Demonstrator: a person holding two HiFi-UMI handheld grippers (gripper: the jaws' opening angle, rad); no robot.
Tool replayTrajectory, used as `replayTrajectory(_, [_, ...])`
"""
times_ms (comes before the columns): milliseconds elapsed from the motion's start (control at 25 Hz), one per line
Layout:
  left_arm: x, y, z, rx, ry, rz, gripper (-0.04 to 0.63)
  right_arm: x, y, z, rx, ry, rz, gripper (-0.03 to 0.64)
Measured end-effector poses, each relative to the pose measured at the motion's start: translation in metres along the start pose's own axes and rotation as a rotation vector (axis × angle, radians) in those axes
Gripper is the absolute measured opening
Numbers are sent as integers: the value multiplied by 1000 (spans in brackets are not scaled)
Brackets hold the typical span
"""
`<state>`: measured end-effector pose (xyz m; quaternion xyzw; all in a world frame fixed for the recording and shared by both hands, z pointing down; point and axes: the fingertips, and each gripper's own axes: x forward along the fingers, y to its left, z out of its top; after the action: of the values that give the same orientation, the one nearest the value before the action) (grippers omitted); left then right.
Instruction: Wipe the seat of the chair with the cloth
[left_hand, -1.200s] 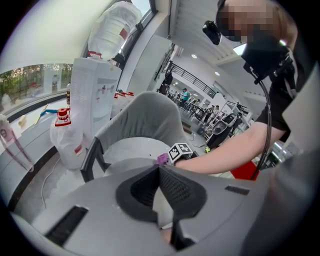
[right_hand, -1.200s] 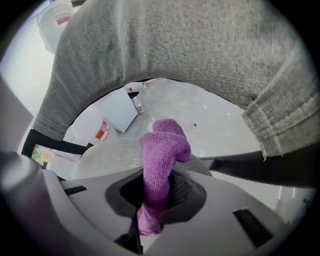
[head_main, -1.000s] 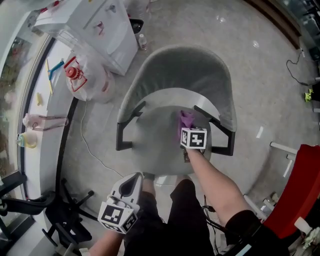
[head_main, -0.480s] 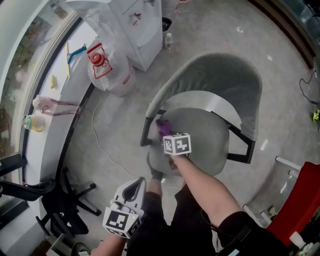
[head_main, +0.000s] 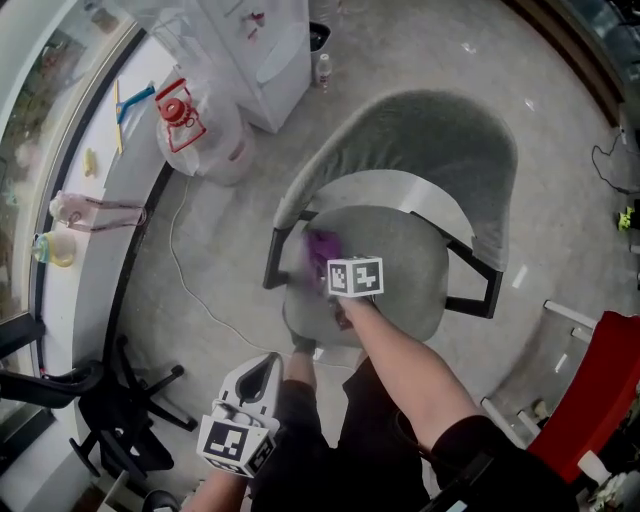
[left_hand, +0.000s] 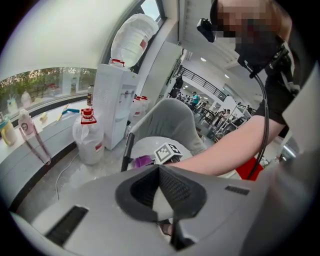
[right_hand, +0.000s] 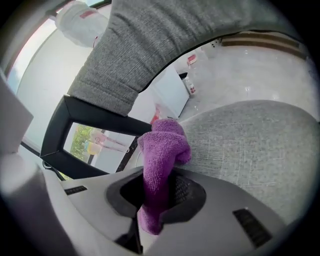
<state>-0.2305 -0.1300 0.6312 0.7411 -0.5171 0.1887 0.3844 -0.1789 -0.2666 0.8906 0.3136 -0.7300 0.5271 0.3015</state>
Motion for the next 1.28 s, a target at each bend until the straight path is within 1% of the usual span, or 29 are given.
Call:
replayTrajectory(240, [19, -27, 7, 27, 13, -44, 6, -30, -48, -6, 37, -3, -75, 67])
replayTrajectory(360, [30, -35, 8, 54, 7, -46, 5, -50, -78, -13, 79, -7, -132, 67])
replayTrajectory(440, [37, -43, 11, 51, 16, -50, 6, -64, -99, -19, 104, -7, -163, 67])
replayTrajectory(520, [42, -54, 13, 51, 25, -61, 6, -79, -117, -25, 116, -8, -184, 67])
replayTrajectory(680, [52, -75, 13, 77, 32, -96, 6, -106, -151, -33, 132, -11, -230, 67])
replayTrajectory(1000, [68, -109, 14, 107, 39, -154, 5, -150, -203, -47, 124, 42, -369, 67])
replayTrajectory(1280, [70, -117, 16, 116, 42, -171, 6, -178, -231, -54, 124, 52, -489, 67])
